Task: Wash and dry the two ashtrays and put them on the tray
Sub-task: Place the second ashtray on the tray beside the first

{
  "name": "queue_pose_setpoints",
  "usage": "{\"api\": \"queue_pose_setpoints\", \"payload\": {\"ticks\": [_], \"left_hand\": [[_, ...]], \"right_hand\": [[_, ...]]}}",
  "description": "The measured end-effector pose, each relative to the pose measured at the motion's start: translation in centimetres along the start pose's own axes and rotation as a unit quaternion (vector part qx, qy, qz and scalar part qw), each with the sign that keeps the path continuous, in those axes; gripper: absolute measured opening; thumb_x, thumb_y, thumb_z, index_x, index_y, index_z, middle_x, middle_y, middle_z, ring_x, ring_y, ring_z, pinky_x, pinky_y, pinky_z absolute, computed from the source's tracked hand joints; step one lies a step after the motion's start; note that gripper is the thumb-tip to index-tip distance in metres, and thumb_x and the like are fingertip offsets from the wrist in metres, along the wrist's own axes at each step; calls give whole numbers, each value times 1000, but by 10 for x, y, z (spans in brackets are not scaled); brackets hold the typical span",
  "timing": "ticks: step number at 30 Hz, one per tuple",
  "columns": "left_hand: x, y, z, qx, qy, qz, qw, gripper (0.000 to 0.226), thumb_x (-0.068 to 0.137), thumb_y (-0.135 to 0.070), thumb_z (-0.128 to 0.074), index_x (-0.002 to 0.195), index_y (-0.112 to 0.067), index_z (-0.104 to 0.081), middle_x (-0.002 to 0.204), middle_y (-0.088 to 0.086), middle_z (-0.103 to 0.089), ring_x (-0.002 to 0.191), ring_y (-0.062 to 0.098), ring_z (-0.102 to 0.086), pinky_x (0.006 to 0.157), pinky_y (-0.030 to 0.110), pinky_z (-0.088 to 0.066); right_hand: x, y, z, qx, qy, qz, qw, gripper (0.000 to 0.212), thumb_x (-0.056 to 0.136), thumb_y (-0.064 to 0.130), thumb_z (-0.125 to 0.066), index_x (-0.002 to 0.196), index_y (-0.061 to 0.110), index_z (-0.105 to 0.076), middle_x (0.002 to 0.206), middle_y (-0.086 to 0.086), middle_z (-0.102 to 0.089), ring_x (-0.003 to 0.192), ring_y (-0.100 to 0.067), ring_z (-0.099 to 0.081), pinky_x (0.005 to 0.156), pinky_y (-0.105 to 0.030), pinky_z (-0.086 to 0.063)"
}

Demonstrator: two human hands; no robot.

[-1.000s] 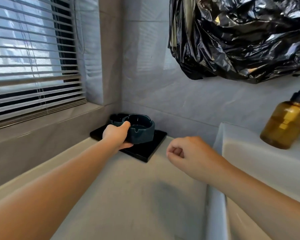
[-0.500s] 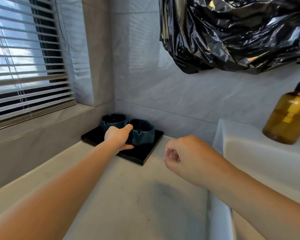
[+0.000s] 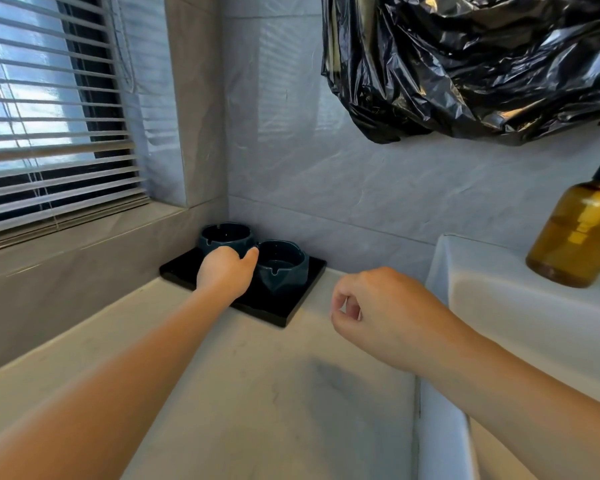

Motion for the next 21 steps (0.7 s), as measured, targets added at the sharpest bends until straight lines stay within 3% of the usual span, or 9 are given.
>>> {"api": "queue_pose_setpoints", "payload": {"ticks": [3,4,6,9,12,21], "left_hand": [[-10,-5,-1,14,-3,-57,998,39,94,-43,-52,75,-9,-54,71,7,-59,63,21,-57,59,33,-47],[-17,-9,2,40,-19,-95,995,34,92,-43,-56,92,-9,-60,88,8,-65,76,23,-62,67,35,-52],[-34,-23,12,114,-89,-218,965,49,88,-42,-63,125,-10,-59,116,6,-61,92,24,-64,76,36,-55],[-53,-40,13,168,-117,-358,911,46,82,-36,-72,120,-12,-67,109,3,-64,77,22,-64,64,33,-55],[-46,-37,8,143,-93,-326,930,39,82,-32,-73,114,-10,-69,104,4,-63,67,20,-59,63,34,-55],[-27,-50,-12,153,-74,-270,948,41,88,-36,-65,120,-12,-59,113,4,-51,71,13,-49,68,25,-50]], "right_hand": [[0,-1,0,-6,0,-2,1000,16,90,31,-50,92,22,-63,86,6,-66,78,-12,-61,72,-30,-52],[0,-1,-1,-7,1,-2,1000,16,90,31,-50,92,22,-63,87,6,-66,79,-13,-61,72,-30,-52],[0,-1,-1,-11,5,0,1000,17,90,31,-50,94,21,-63,88,6,-66,80,-14,-61,74,-31,-52],[2,0,-2,-16,6,2,1000,17,90,33,-50,94,22,-63,89,7,-66,81,-14,-61,74,-30,-51],[2,0,-3,-15,11,1,1000,16,89,33,-51,94,23,-63,88,7,-67,80,-13,-61,72,-30,-51],[2,0,-4,-25,8,6,1000,17,89,33,-51,95,22,-63,89,6,-68,82,-14,-61,74,-31,-51]]}}
Point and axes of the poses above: each hand's wrist, its own x-axis towards the middle knuckle, its own z-axis out of the back of the hand, y = z × x, the point moved 10 cm from there along x, towards the middle knuckle
